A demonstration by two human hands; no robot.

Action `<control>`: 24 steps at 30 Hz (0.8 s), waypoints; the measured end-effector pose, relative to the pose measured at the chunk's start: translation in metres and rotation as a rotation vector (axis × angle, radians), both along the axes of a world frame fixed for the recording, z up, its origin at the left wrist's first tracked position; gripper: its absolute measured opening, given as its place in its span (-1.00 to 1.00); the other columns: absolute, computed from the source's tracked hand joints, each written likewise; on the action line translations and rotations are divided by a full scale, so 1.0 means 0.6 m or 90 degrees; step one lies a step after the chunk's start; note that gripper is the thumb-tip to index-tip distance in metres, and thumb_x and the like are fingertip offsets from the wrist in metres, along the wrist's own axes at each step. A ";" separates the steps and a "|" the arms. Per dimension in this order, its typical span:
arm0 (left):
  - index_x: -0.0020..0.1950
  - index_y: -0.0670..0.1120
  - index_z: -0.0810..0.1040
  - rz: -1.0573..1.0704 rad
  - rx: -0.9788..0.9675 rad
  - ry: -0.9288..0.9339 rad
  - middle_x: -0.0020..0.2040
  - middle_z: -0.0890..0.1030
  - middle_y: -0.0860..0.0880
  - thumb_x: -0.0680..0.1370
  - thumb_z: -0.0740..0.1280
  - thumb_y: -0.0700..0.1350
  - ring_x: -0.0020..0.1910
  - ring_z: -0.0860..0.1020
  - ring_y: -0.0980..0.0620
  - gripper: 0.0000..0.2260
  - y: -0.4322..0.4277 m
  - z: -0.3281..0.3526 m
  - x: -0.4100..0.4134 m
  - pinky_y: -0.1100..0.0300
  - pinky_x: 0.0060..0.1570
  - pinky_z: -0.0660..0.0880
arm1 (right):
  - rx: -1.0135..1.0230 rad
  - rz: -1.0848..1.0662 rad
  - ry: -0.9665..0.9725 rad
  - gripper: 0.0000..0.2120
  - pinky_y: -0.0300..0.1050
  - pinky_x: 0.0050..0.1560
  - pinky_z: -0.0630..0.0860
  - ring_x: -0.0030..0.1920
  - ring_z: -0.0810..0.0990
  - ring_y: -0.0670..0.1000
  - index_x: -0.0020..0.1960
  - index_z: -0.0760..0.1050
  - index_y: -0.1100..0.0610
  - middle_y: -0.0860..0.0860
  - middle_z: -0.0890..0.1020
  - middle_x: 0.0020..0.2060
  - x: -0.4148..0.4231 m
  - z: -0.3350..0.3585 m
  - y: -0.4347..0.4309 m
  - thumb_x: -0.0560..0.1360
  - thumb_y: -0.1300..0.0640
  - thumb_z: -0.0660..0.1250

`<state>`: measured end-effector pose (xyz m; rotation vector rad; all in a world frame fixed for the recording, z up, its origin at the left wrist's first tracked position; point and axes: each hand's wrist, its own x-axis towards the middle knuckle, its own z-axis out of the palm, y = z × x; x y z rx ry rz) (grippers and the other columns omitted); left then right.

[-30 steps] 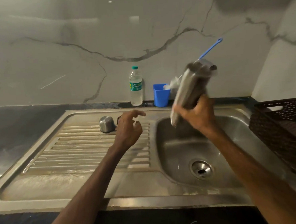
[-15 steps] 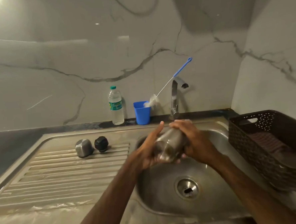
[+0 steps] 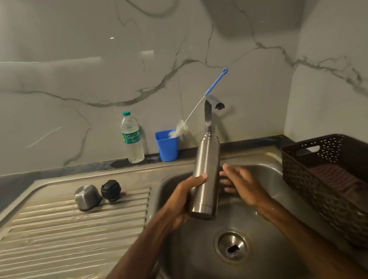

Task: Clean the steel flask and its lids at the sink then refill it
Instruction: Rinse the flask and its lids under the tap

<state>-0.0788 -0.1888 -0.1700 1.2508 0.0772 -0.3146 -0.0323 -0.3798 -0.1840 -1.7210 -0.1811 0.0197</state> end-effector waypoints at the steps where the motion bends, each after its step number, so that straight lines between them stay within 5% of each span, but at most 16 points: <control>1: 0.34 -0.22 0.53 -0.011 -0.023 0.000 0.19 0.67 -0.33 0.52 0.47 0.01 0.10 0.66 -0.24 -0.52 0.001 -0.001 0.002 -0.09 0.14 0.64 | 0.057 0.044 0.051 -0.64 -0.02 0.12 0.63 0.14 0.68 0.08 0.33 0.52 0.12 0.08 0.66 0.18 -0.003 0.005 0.008 0.66 -0.08 0.24; 4: 0.24 -0.29 0.59 -0.012 -0.099 0.009 0.09 0.68 -0.33 0.59 0.23 -0.01 -0.05 0.68 -0.23 -0.59 0.002 -0.002 0.003 -0.08 0.07 0.62 | 0.102 0.130 0.048 -0.63 -0.06 -0.14 0.58 -0.20 0.57 0.05 0.29 0.58 0.12 0.10 0.59 -0.12 -0.020 0.017 0.023 0.63 -0.09 0.28; 7: 0.33 -0.34 0.55 -0.007 -0.177 0.030 0.16 0.59 -0.40 0.51 0.16 0.05 -0.01 0.62 -0.32 -0.43 0.000 -0.016 0.010 -0.14 0.14 0.54 | 0.104 0.167 0.019 -0.65 -0.07 -0.25 0.61 -0.28 0.58 -0.05 0.34 0.55 0.05 0.03 0.63 -0.12 -0.025 0.016 0.027 0.60 -0.03 0.33; 9: 0.32 -0.32 0.56 0.025 -0.173 0.041 0.10 0.58 -0.39 0.51 0.15 0.07 -0.03 0.60 -0.32 -0.42 -0.002 -0.014 0.008 -0.13 0.09 0.55 | 0.121 0.159 -0.005 -0.63 -0.15 -0.24 0.62 -0.13 0.71 -0.10 0.38 0.53 0.06 -0.02 0.72 0.02 -0.026 0.012 0.032 0.59 0.03 0.37; 12: 0.16 -0.30 0.59 0.095 -0.102 -0.009 0.02 0.59 -0.35 0.60 0.20 -0.09 -0.05 0.57 -0.29 -0.67 -0.007 -0.022 0.014 -0.24 0.14 0.55 | 0.143 0.092 -0.049 -0.40 -0.21 0.08 0.64 0.18 0.69 -0.06 0.43 0.51 0.06 0.00 0.70 0.21 -0.020 0.005 0.035 0.44 -0.04 0.55; 13: 0.01 -0.26 0.55 0.143 -0.041 -0.043 -0.06 0.60 -0.31 0.62 0.21 -0.23 -0.12 0.59 -0.24 -0.85 -0.012 -0.023 0.016 -0.23 0.05 0.59 | 0.136 0.068 -0.072 -0.31 -0.24 0.13 0.61 0.21 0.67 -0.08 0.46 0.49 0.06 -0.01 0.68 0.24 -0.019 0.003 0.035 0.38 -0.06 0.60; 16: -0.20 -0.17 0.41 0.218 0.075 -0.095 -0.27 0.59 -0.17 0.61 0.19 -0.42 -0.38 0.62 -0.01 -0.76 -0.019 -0.033 0.019 0.06 -0.35 0.63 | 0.077 0.019 -0.129 -0.17 -0.19 0.13 0.62 0.18 0.68 -0.10 0.49 0.44 0.02 -0.05 0.68 0.22 -0.024 0.001 0.036 0.28 -0.10 0.61; 18: -0.15 -0.20 0.52 0.198 0.041 -0.086 -0.22 0.64 -0.18 0.67 0.21 -0.25 -0.35 0.66 -0.01 -0.78 -0.026 -0.018 0.005 0.05 -0.31 0.64 | 0.049 -0.013 -0.137 -0.18 -0.12 0.10 0.63 0.13 0.68 -0.10 0.47 0.45 -0.02 -0.08 0.68 0.17 -0.027 -0.001 0.040 0.26 -0.15 0.60; 21: 0.19 -0.19 0.63 0.051 -0.052 -0.038 -0.01 0.71 -0.25 0.69 0.14 0.19 -0.12 0.69 -0.14 -0.51 -0.031 -0.001 -0.012 -0.01 -0.03 0.65 | 0.069 -0.017 -0.090 -0.39 -0.14 -0.13 0.66 -0.02 0.72 -0.09 0.41 0.49 -0.02 -0.06 0.71 0.07 -0.027 0.002 0.039 0.41 -0.15 0.51; 24: 0.27 -0.22 0.55 0.024 -0.110 -0.022 0.05 0.67 -0.28 0.66 0.21 0.22 -0.10 0.67 -0.17 -0.49 -0.031 -0.004 -0.012 -0.01 -0.07 0.67 | 0.124 0.008 -0.035 -0.61 -0.12 -0.23 0.66 -0.19 0.70 -0.04 0.36 0.56 0.06 0.02 0.71 -0.06 -0.023 0.007 0.028 0.59 -0.06 0.39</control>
